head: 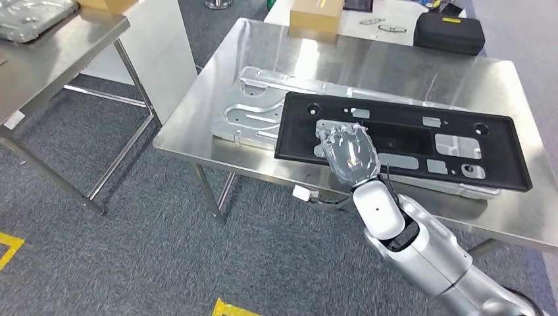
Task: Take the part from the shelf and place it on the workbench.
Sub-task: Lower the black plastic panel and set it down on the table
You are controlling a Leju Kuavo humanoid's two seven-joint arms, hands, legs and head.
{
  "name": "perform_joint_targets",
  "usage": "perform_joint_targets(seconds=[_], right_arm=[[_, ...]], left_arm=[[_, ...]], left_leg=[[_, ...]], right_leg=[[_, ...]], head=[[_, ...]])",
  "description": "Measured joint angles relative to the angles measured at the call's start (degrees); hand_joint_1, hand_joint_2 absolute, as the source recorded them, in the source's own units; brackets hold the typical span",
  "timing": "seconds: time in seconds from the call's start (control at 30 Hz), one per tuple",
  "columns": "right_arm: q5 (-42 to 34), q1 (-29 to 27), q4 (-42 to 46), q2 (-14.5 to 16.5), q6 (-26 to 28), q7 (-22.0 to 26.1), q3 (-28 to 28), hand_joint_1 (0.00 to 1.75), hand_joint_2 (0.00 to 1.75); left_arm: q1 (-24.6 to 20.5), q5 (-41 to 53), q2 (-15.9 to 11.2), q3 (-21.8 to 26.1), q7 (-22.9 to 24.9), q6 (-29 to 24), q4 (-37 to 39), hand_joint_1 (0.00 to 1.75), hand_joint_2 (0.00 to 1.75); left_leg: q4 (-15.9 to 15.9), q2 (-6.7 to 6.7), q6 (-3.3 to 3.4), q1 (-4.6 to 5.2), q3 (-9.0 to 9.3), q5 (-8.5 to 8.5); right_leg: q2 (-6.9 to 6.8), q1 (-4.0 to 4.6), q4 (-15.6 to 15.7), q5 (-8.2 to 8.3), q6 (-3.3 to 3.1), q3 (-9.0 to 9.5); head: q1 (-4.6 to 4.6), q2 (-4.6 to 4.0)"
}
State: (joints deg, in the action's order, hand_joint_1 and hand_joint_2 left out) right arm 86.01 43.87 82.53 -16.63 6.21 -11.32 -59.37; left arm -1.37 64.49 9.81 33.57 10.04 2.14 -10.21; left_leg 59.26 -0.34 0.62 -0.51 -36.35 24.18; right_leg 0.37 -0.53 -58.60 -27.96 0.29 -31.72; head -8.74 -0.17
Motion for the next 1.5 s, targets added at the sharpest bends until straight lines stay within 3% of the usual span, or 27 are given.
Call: perform_joint_targets(seconds=[0.1, 0.13, 0.2, 0.23, 0.27, 0.3, 0.37, 0.4, 0.43, 0.5, 0.6, 0.67, 0.73, 0.77, 0.8, 0.87, 0.93, 1.1, 1.17, 1.23, 1.27, 1.3, 1.33, 1.4, 1.43, 1.5], right_arm=[[0.0, -0.1, 0.3, 0.0, 0.0, 0.2, 0.3, 1.75, 1.75], [0.0, -0.1, 0.4, 0.0, 0.0, 0.2, 0.5, 1.75, 1.75], [0.0, -0.2, 0.4, 0.0, 0.0, 0.2, 0.6, 1.75, 1.75], [0.0, -0.4, 0.4, 0.0, 0.0, 0.2, 0.6, 1.75, 1.75], [0.0, -0.6, 0.4, 0.0, 0.0, 0.2, 0.6, 1.75, 1.75], [0.0, -0.7, 0.4, 0.0, 0.0, 0.2, 0.6, 1.75, 1.75], [0.0, -0.8, 0.4, 0.0, 0.0, 0.2, 0.8, 1.75, 1.75], [0.0, -0.7, 0.4, 0.0, 0.0, 0.2, 0.8, 1.75, 1.75], [0.0, -0.7, 0.4, 0.0, 0.0, 0.2, 0.9, 1.75, 1.75], [0.0, -0.6, 0.4, 0.0, 0.0, 0.3, 1.0, 1.75, 1.75], [0.0, -0.8, 0.7, -0.1, 0.0, 0.3, 1.4, 1.75, 1.75], [0.0, -0.8, 0.9, -0.1, 0.0, 0.3, 1.6, 1.75, 1.75], [0.0, -1.1, 0.9, -0.1, 0.0, 0.3, 1.6, 1.75, 1.75], [0.0, -1.2, 1.0, -0.1, 0.0, 0.3, 1.6, 1.75, 1.75], [0.0, -1.4, 1.0, -0.1, 0.0, 0.3, 1.6, 1.75, 1.75], [0.0, -1.5, 1.0, -0.1, 0.0, 0.3, 1.7, 1.75, 1.75], [0.0, -1.5, 1.1, -0.1, 0.0, 0.3, 1.7, 1.75, 1.75], [0.0, -1.6, 1.3, -0.1, 0.0, 0.3, 1.8, 1.75, 1.75], [0.0, -1.5, 1.4, -0.2, 0.0, 0.3, 1.8, 1.75, 1.75], [0.0, -1.6, 1.4, -0.2, 0.0, 0.3, 1.8, 1.75, 1.75], [0.0, -1.7, 1.4, -0.2, 0.0, 0.3, 1.8, 1.75, 1.75], [0.0, -1.8, 1.4, -0.2, 0.0, 0.3, 1.8, 1.75, 1.75], [0.0, -1.9, 1.4, -0.2, 0.0, 0.3, 1.8, 1.75, 1.75], [0.0, -1.9, 1.3, -0.3, 0.0, 0.3, 1.9, 1.75, 1.75], [0.0, -1.9, 1.4, -0.3, 0.0, 0.3, 1.9, 1.75, 1.75], [0.0, -2.0, 1.4, -0.4, 0.0, 0.3, 2.1, 1.75, 1.75]], left_arm=[[0.0, 0.0, 0.0, 0.1, -0.1, 0.0, 0.0, 0.00, 1.75], [0.0, 0.0, 0.0, 0.2, -0.1, 0.0, 0.0, 0.00, 1.75], [0.0, 0.0, 0.0, 0.3, -0.1, 0.0, 0.0, 0.00, 1.75], [0.0, 0.0, -0.1, 0.4, -0.1, 0.0, 0.0, 0.00, 1.75], [0.0, 0.0, -0.1, 0.4, -0.1, 0.0, 0.0, 0.00, 1.75], [0.0, 0.0, -0.1, 0.4, -0.1, 0.0, 0.0, 0.00, 1.75], [0.1, 0.0, 0.0, 0.5, -0.1, 0.0, 0.0, 0.00, 1.75], [0.1, 0.0, 0.1, 0.6, -0.1, 0.1, 0.0, 0.00, 1.75], [0.1, 0.0, 0.1, 0.6, -0.1, 0.1, 0.0, 0.00, 1.75], [0.0, 0.0, 0.2, 0.7, -0.2, 0.1, 0.1, 0.00, 1.75], [-0.2, 0.0, 0.2, 0.7, -0.2, 0.2, 0.0, 0.00, 1.75], [-0.1, 0.0, 0.2, 0.7, -0.2, 0.2, 0.0, 0.00, 1.75], [0.0, 0.0, 0.2, 0.8, -0.2, 0.2, 0.0, 0.00, 1.75], [0.0, 0.0, 0.2, 0.8, -0.2, 0.2, 0.0, 0.00, 1.75], [0.0, 0.0, 0.1, 0.8, -0.2, 0.2, 0.0, 0.00, 1.75], [0.1, 0.0, 0.1, 0.8, -0.3, 0.2, 0.0, 0.00, 1.75], [0.2, 0.0, 0.0, 0.8, -0.3, 0.2, 0.0, 0.00, 1.75], [0.1, 0.0, 0.0, 0.8, -0.3, 0.2, 0.1, 0.00, 1.75], [0.1, 0.0, 0.0, 0.8, -0.3, 0.2, 0.1, 0.00, 1.75], [0.1, 0.0, 0.0, 0.8, -0.3, 0.2, 0.1, 0.00, 1.75], [0.1, 0.0, 0.0, 0.8, -0.3, 0.2, 0.1, 0.00, 1.75], [0.1, 0.0, 0.0, 0.8, -0.3, 0.2, 0.1, 0.00, 1.75], [0.1, 0.0, 0.0, 0.8, -0.3, 0.2, 0.1, 0.00, 1.75], [0.2, 0.0, 0.1, 0.8, -0.3, 0.3, 0.1, 0.00, 1.75], [0.2, 0.0, 0.1, 0.8, -0.3, 0.3, 0.1, 0.00, 1.75], [0.1, 0.0, 0.3, 0.8, -0.3, 0.4, 0.1, 0.00, 1.75]], left_leg=[[-0.3, 0.00, 1.02, -0.17, 0.63, 0.42], [-0.4, 0.04, 1.34, -0.24, 0.98, 0.62], [-0.4, 0.09, 1.78, -0.15, 1.48, 1.14], [-0.4, 0.06, 1.87, -0.09, 1.77, 1.42], [-0.4, 0.00, 1.92, -0.03, 2.13, 1.73], [-0.4, -0.08, 1.93, 0.05, 2.62, 2.08], [-0.4, -0.20, 1.87, 0.16, 3.73, 2.87], [-0.4, -0.22, 1.74, 0.26, 4.12, 3.20], [-0.5, -0.21, 1.56, 0.23, 4.28, 3.44], [-0.7, -0.13, 1.05, 0.18, 4.27, 3.67], [0.0, 0.02, 0.19, 0.36, 4.56, 4.66], [5.2, 0.02, -0.37, 0.20, 2.15, 6.79], [12.2, 0.03, -0.92, -0.10, -2.42, 8.66], [14.0, 0.04, -1.17, -0.24, -4.04, 8.31], [13.6, 0.06, -1.38, -0.37, -4.64, 6.82], [7.7, 0.10, -1.66, -0.62, -3.03, 1.94], [2.3, 0.06, -1.39, -0.61, -0.94, -0.36], [0.3, -0.11, 0.82, -0.50, 0.58, 0.95], [-0.1, -0.07, 1.45, -0.61, 1.63, 1.41], [-0.2, -0.08, 1.75, -0.56, 2.28, 2.03], [-0.2, -0.13, 1.79, -0.53, 2.68, 2.41], [-0.2, -0.22, 1.79, -0.49, 3.20, 2.83], [-0.2, -0.31, 1.74, -0.43, 3.87, 3.30], [-0.3, -0.42, 1.55, -0.32, 5.27, 4.26], [-0.4, -0.43, 1.37, -0.29, 5.72, 4.63], [-0.6, -0.37, 0.79, -0.32, 6.18, 4.93]], right_leg=[[-0.10, -0.25, -1.9, -1.34, 0.80, -0.80], [-0.14, -0.30, -4.6, -2.50, 1.04, -2.20], [-0.19, -0.32, -12.3, -4.98, 1.35, -6.71], [-0.19, -0.31, -15.4, -5.41, 1.39, -8.90], [-0.19, -0.29, -16.7, -4.74, 1.31, -10.27], [-0.19, -0.23, -15.6, -2.84, 1.08, -10.51], [-0.21, 0.17, -8.5, 2.50, 0.09, -8.31], [-0.27, 0.48, -5.1, 4.35, -0.52, -6.94], [-0.33, 0.82, -2.6, 5.09, -1.07, -5.89], [-0.40, 1.25, -1.0, 4.49, -1.76, -5.12], [-0.38, 0.54, 1.1, 4.07, -2.18, -3.22], [-0.43, 0.22, 2.1, 3.78, -2.36, -1.78], [-0.41, 0.18, 2.1, 3.06, -2.44, -1.02], [-0.39, 0.14, 1.9, 2.57, -2.34, -0.64], [-0.36, 0.06, 1.6, 2.03, -2.18, -0.24], [-0.30, -0.18, 0.9, 0.70, -1.64, 0.58], [-0.18, -0.12, 0.0, -0.49, -0.87, 0.68], [-0.14, -0.10, -1.9, -1.32, 0.40, 0.25], [-0.22, -0.25, -7.2, -2.91, 0.87, -2.75], [-0.23, -0.25, -14.1, -5.11, 1.23, -7.53], [-0.23, -0.25, -16.0, -5.33, 1.26, -9.38], [-0.23, -0.23, -16.0, -4.42, 1.17, -10.32], [-0.23, -0.18, -13.9, -2.28, 0.91, -10.20], [-0.26, 0.19, -6.7, 3.13, -0.04, -8.17], [-0.32, 0.49, -3.6, 4.61, -0.57, -7.24], [-0.47, 1.01, -1.1, 5.05, -1.46, -6.27]], head=[[0.03, 0.00], [0.03, 0.00], [0.04, 0.00], [0.04, 0.00], [0.04, 0.00], [0.04, 0.00], [0.04, 0.00], [0.03, 0.00], [0.03, 0.00], [0.03, 0.00], [0.03, 0.00], [0.02, 0.00], [0.02, 0.00], [0.02, 0.00], [0.02, 0.00], [0.02, 0.00], [0.02, 0.00], [0.07, 0.00], [0.09, 0.00], [0.09, 0.00], [0.09, 0.00], [0.10, 0.00], [0.10, 0.00], [0.10, 0.00], [0.11, 0.00], [0.10, 0.00]])
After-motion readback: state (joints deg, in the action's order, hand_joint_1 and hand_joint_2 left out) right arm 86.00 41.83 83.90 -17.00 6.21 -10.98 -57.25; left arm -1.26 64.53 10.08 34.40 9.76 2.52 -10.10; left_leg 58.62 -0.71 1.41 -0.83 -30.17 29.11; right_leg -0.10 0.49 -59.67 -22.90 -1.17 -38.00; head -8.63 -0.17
